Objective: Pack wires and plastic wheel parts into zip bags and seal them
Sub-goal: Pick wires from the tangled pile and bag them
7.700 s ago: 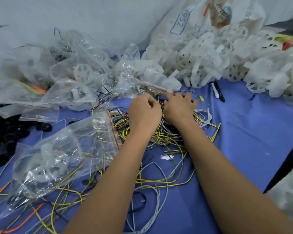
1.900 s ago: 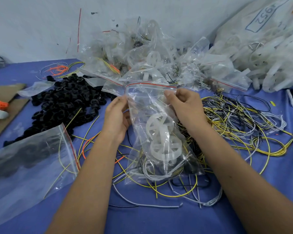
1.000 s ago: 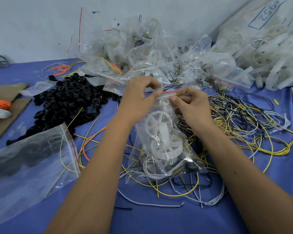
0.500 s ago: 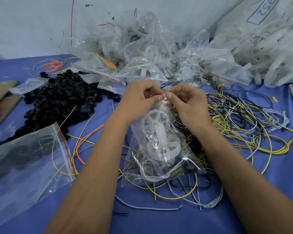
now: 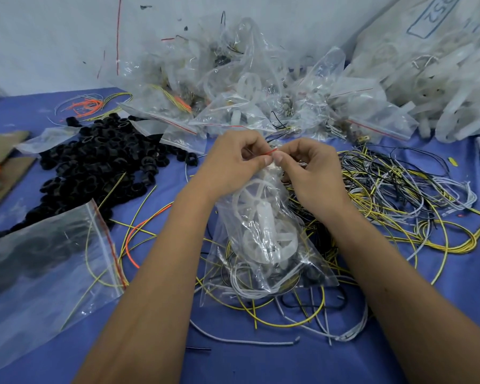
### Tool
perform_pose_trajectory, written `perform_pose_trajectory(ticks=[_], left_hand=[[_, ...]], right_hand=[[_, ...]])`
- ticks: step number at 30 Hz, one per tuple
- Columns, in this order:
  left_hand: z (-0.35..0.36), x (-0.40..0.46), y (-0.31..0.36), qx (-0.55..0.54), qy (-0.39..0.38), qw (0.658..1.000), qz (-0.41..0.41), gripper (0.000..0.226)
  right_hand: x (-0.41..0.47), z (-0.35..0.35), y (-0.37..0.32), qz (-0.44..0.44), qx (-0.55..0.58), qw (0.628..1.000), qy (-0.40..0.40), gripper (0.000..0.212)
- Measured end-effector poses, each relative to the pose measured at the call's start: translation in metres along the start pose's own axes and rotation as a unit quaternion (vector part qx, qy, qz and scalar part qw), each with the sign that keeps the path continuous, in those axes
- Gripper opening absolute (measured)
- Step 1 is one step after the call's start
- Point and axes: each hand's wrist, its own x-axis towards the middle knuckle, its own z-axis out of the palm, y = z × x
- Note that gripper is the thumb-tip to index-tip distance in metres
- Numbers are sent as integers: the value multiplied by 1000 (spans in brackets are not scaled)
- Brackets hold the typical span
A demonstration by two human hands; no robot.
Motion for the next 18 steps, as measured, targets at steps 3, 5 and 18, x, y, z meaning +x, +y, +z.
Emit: perform_pose_trajectory(ticks=[3, 5, 18], left_hand=[[1, 0, 1, 5, -2, 1000, 7, 5], [1, 0, 0, 14, -2, 1000, 12, 4], [-1, 2, -14, 31, 13, 999, 1, 8]], right_hand=[[0, 0, 0, -6, -8, 1000, -1, 11], [0, 1, 0, -7, -5, 1000, -3, 10], [1, 1, 2, -5, -2, 1000, -11, 7]])
